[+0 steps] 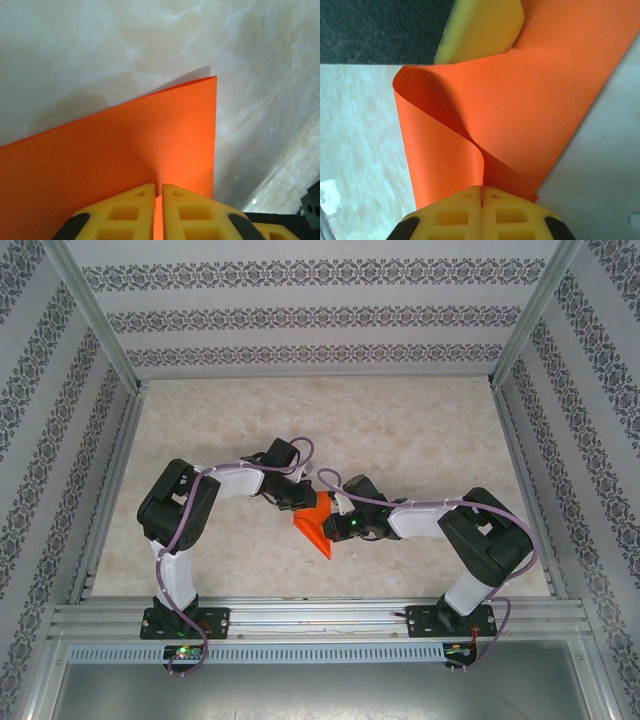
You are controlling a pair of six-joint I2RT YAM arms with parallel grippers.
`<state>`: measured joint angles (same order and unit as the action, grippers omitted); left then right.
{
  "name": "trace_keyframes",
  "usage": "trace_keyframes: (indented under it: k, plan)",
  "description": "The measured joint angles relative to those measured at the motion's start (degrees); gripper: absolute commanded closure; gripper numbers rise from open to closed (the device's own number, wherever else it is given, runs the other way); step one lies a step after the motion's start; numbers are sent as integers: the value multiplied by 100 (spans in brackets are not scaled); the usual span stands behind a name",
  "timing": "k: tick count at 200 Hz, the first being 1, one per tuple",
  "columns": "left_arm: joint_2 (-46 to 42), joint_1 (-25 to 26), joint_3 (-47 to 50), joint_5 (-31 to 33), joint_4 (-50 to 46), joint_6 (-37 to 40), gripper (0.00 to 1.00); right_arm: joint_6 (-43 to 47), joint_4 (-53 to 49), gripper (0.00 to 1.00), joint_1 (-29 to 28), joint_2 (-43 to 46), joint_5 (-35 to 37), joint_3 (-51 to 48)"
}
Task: Fold a paper plane with a square sheet of paper (fold left side to right side)
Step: Third fold the triangle at the center of the table.
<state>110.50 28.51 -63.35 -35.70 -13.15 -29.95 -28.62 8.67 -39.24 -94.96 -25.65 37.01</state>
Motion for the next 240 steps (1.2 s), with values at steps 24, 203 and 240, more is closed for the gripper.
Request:
trace_keyframes:
  k: [24,203,240]
  plan:
    - [-267,-9,0,236,-118,0,86,-2,13,100,2,-4,-17,0]
    - [-2256,407,2715,13,2446,-796,96,-66,157,100,52,-76,-179,-28]
    - [-1784,487,2715,-13,2734,-938,97,-85,175,100,87,-96,-249,-28]
